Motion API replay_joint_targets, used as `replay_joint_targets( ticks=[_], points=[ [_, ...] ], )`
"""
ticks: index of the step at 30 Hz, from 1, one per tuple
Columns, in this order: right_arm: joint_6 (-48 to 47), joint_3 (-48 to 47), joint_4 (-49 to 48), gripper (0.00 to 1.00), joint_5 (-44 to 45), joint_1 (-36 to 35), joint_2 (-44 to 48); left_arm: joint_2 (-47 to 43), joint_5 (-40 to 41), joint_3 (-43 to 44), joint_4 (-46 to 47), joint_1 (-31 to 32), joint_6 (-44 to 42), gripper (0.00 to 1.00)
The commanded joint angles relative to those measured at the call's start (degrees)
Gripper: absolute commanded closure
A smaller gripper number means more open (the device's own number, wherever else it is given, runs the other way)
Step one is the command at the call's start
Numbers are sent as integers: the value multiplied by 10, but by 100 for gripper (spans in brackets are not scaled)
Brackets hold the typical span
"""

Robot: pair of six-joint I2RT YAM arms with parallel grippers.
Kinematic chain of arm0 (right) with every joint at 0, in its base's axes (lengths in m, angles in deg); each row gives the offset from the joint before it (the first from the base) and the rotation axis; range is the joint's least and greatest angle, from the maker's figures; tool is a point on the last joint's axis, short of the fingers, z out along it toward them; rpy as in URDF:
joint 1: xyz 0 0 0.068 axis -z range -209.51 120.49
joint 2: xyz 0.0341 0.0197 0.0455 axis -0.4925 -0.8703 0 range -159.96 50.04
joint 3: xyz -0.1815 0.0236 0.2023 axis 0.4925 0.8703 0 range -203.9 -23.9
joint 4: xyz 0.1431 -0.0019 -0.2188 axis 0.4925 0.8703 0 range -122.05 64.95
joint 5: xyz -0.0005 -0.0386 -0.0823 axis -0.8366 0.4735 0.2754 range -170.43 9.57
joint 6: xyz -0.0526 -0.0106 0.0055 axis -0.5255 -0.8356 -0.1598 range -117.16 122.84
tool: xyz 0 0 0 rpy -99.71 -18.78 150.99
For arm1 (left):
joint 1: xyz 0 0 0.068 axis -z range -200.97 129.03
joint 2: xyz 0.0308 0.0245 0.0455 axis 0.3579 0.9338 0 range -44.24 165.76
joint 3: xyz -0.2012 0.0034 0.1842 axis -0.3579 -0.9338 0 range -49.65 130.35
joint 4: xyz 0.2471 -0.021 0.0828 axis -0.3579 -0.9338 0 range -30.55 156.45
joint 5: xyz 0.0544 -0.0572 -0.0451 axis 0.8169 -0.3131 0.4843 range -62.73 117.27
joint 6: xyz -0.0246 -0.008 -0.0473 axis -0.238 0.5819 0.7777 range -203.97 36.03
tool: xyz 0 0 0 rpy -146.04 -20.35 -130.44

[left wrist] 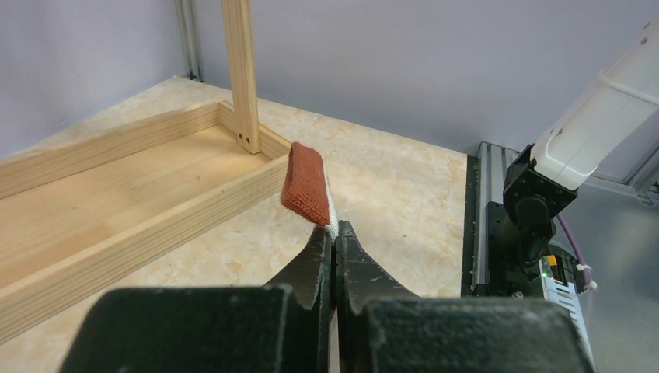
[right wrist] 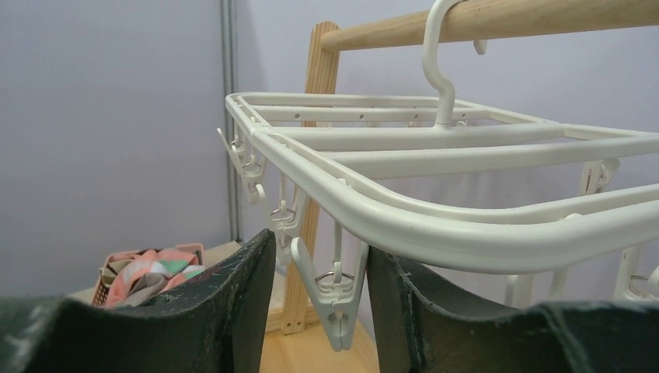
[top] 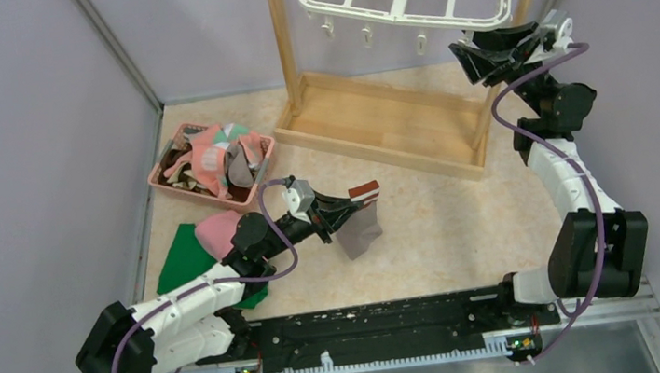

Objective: Clip the socks to the hanger
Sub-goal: Open the clamp at the hanger.

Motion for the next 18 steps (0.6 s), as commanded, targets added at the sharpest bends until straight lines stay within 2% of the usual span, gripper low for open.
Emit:
replay_joint_targets(
  ticks=[1, 7, 11, 14, 18],
  points=[
    [11, -28, -35, 56, 9, -6, -1, -2, -9, 9, 18, -2, -4, 100],
    [21, -28, -45, 66, 6, -5, -4, -2, -8, 9, 18, -2, -4, 100],
    [22, -27, -42, 87, 8, -6, -1, -2, -9, 10, 19, -2, -4, 100],
    [22, -26, -35, 98, 12, -6, 2, 0, -8, 10, 20, -2, -3, 100],
    [39, -27, -21, 100, 19, -6, 7, 4, -5, 13, 31, -2, -3, 100]
  ],
)
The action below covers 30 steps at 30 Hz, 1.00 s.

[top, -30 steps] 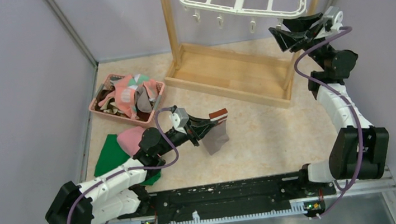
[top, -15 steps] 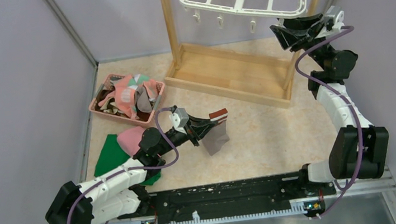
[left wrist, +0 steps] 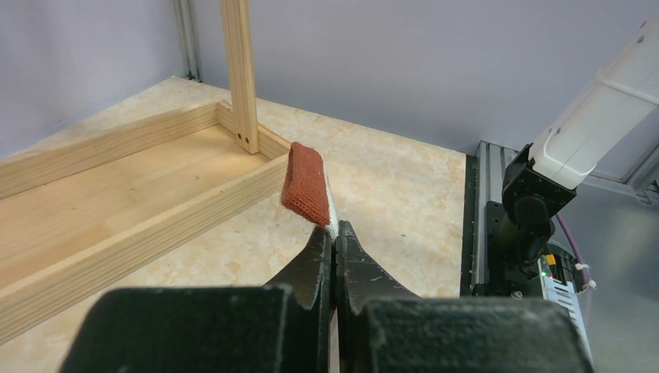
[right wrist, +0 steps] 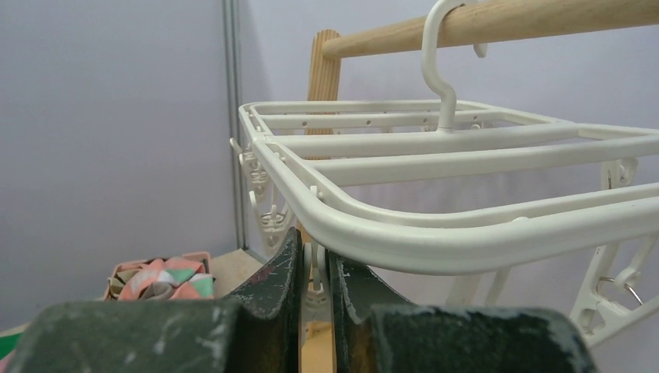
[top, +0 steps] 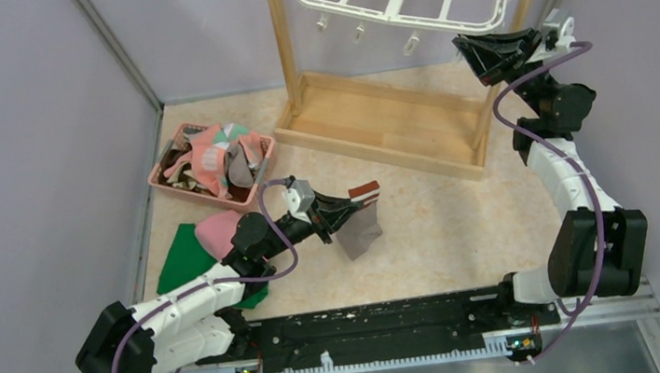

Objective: Clip the socks to the hanger
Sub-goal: Open the clamp at the hanger.

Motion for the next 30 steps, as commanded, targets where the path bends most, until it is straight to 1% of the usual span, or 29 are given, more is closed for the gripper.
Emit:
replay_joint_targets(
  ticks=[1, 4, 7, 9, 13, 17, 20, 21, 24, 28, 30],
  points=[
    [27, -27, -1, 100, 11, -5, 12, 7, -2, 17, 35, -2, -1, 100],
    [51, -30, 15, 100, 15, -6, 17, 19, -10, 40, 44, -3, 15, 100],
    [53, -29, 41, 100, 20, -14, 27, 46, -30, 77, 56, -3, 47, 100],
    [53, -29, 62, 100, 23, -19, 34, 72, -53, 111, 61, -4, 70, 100],
    [54, -20, 89, 100, 29, -23, 52, 152, -99, 179, 78, -9, 99, 100],
    [57, -14, 98, 100, 32, -24, 62, 242, -181, 257, 112, -27, 129, 100],
    [76, -12, 84, 100, 27, -25, 60, 310, -249, 330, 149, -44, 162, 100],
    [83, -10, 76, 100, 25, -26, 57, 329, -261, 350, 166, -47, 168, 100],
    [96, -6, 63, 100, 21, -26, 53, 375, -291, 408, 165, -55, 152, 100],
    [108, -2, 51, 100, 14, -27, 48, 420, -329, 497, 75, -60, 83, 100],
    [119, -1, 39, 100, 10, -27, 43, 434, -344, 527, 48, -59, 41, 100]
  ],
)
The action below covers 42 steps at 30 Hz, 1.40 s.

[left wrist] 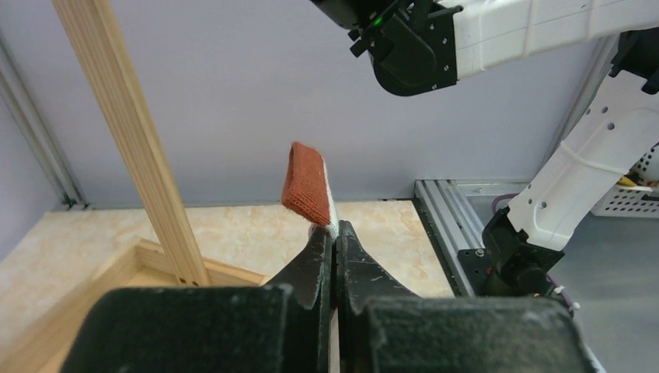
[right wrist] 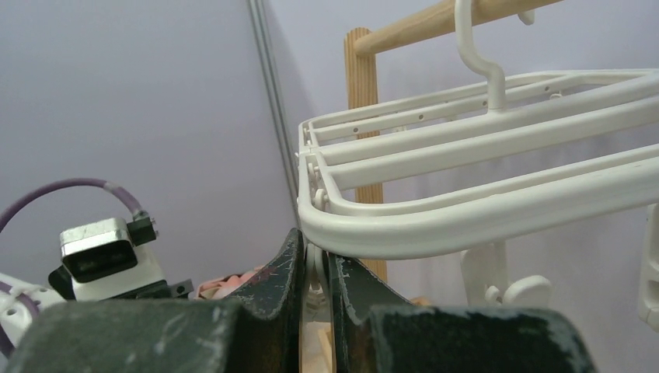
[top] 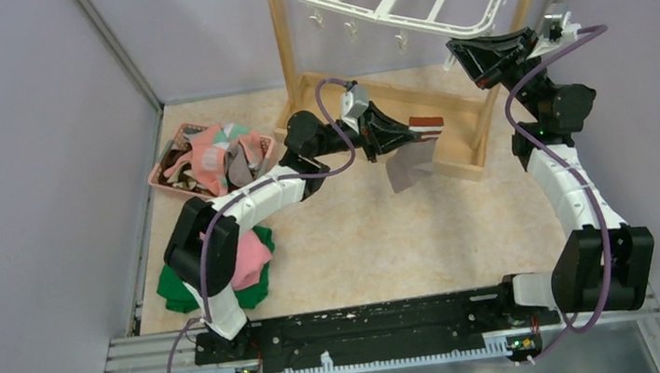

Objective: Clip the socks to the hanger
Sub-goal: Open the clamp at the hanger.

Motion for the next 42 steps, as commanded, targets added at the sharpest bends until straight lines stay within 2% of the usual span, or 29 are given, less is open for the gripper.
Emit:
replay_joint_targets(
  ticks=[1, 6, 16, 42],
  points=[
    [34, -3, -50, 100, -14, -4, -6, 22, -64, 76, -44, -2, -93, 100],
    [53, -4, -68, 100, -20, -4, -15, 54, -58, 137, -86, -11, -139, 100],
    [69, -4, -84, 100, -30, -4, -20, 130, -51, 237, -54, -24, -82, 100],
    [68, -8, -83, 100, -36, -9, -28, 164, -45, 314, -5, -25, -5, 100]
  ],
)
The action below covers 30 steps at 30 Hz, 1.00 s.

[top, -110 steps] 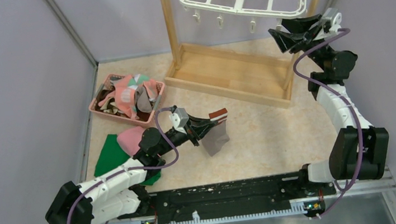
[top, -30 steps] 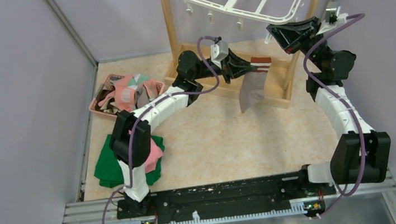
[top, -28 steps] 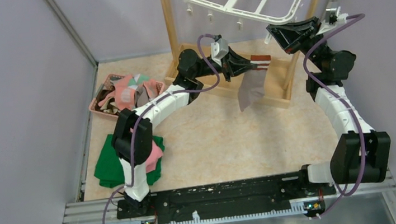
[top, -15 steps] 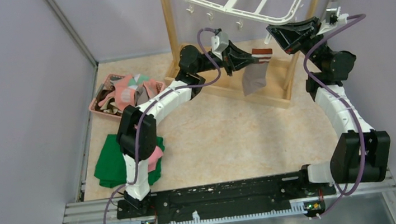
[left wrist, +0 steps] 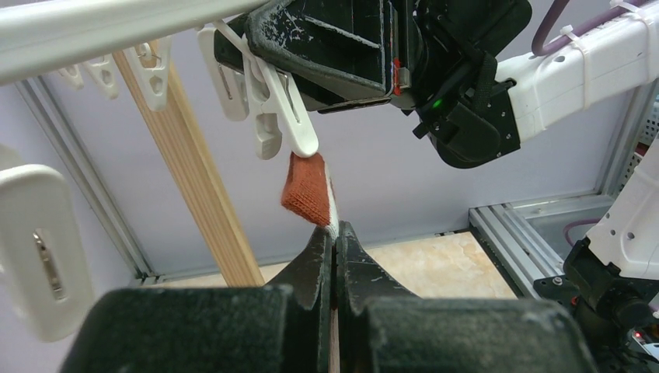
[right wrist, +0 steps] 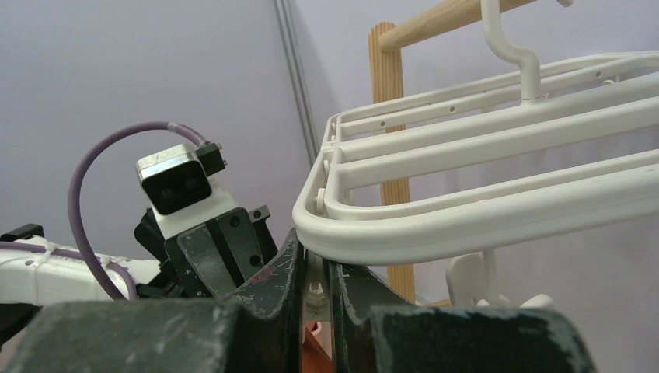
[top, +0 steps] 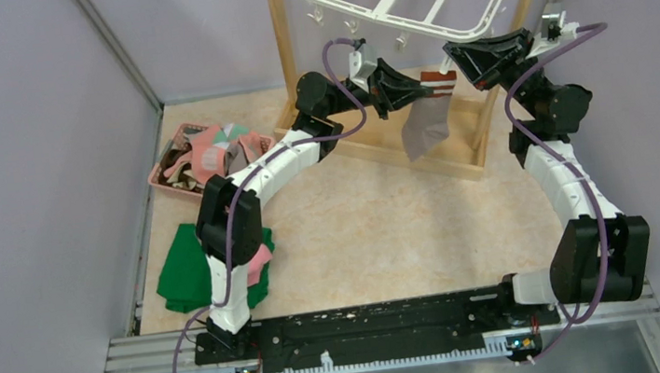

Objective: Clip the socks to the hanger
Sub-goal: Open the clamp at the hanger.

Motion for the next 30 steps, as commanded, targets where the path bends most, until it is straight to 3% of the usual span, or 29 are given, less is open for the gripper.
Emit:
replay_joint_targets(
  ticks=[1, 30],
  points=[
    [3, -7, -20, 100, -15, -6, -2, 10, 0, 28, 35, 0, 19, 100],
    [2, -14, -17, 100, -25, -11, -11, 32, 35, 66, 53, 0, 100, 100]
  ],
)
